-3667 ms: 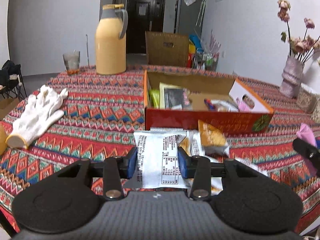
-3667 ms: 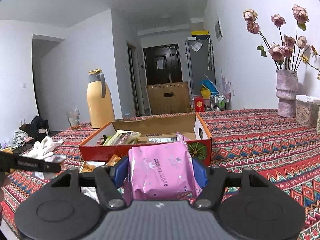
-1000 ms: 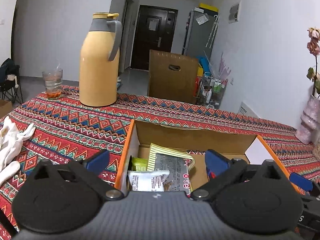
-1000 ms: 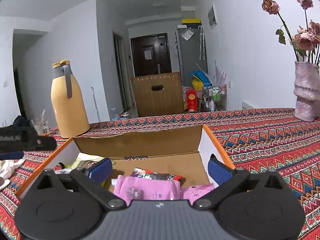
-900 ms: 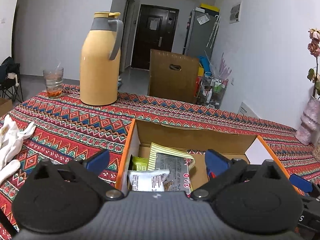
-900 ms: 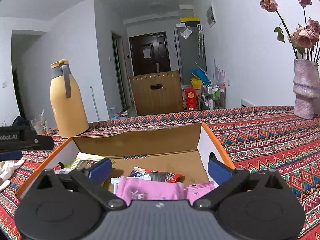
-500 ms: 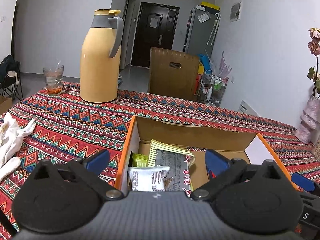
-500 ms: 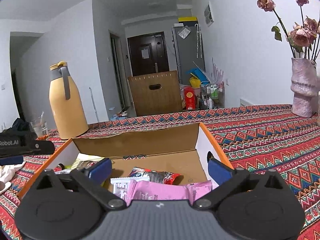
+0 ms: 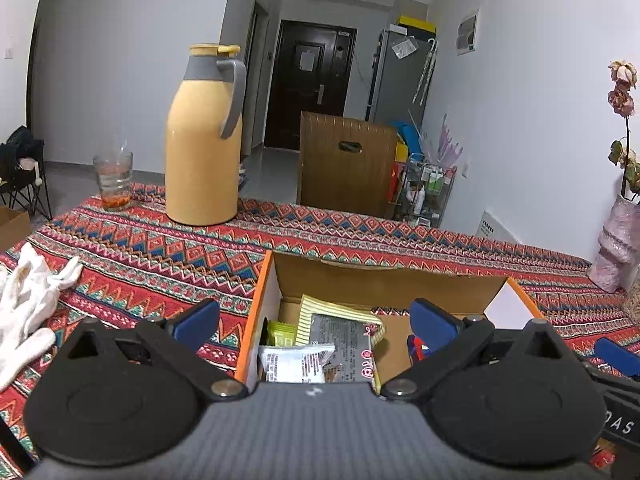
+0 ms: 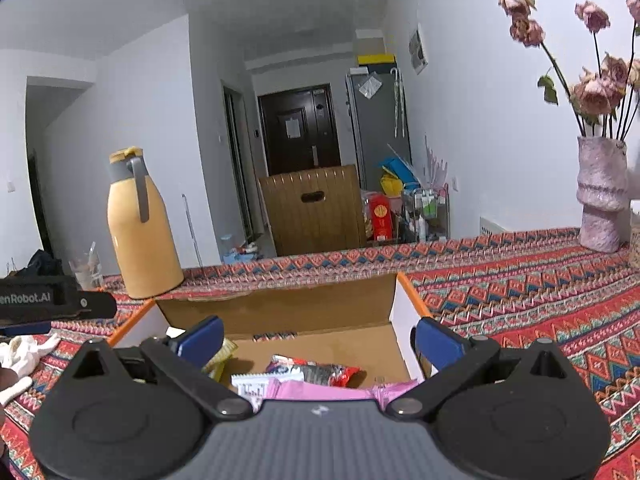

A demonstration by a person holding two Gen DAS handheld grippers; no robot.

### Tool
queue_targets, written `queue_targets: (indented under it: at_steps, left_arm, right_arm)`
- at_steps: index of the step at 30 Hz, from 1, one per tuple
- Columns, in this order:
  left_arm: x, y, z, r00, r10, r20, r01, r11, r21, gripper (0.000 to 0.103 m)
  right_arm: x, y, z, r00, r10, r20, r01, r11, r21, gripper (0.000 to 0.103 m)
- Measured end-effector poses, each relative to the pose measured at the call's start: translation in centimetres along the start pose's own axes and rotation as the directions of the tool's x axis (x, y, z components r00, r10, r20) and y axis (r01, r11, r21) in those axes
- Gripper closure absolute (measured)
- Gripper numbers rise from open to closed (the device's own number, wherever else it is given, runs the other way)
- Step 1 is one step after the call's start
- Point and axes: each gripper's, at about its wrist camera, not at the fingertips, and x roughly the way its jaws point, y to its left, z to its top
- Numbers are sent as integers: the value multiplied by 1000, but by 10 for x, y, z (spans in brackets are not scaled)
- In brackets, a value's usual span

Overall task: Organize snacks
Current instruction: 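Lift both open grippers away from the box toward the snack pile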

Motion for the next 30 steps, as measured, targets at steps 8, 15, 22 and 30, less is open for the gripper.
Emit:
queue_targets:
  at_steps: [8, 15, 22, 30]
  left_arm:
    - [-27, 4, 0, 1000, 10, 11, -10, 1000, 22, 0]
    - [-54, 7, -9, 1000, 17, 14, -18, 999, 46, 0]
    - [-78, 15, -24, 1000, 17, 5, -17, 998, 62, 0]
    - [-99, 28, -49, 999, 0, -33, 2, 997, 73, 0]
  right_arm:
    - [-28, 8, 7, 1000, 3, 21, -2, 1000, -17, 0]
    - [-53, 16, 1, 1000, 16, 12, -15, 999, -33, 0]
    - [-79, 19, -13, 1000, 19, -14, -20, 999, -41, 0]
    - [-104, 20, -37, 997, 18, -73, -22, 998, -61, 0]
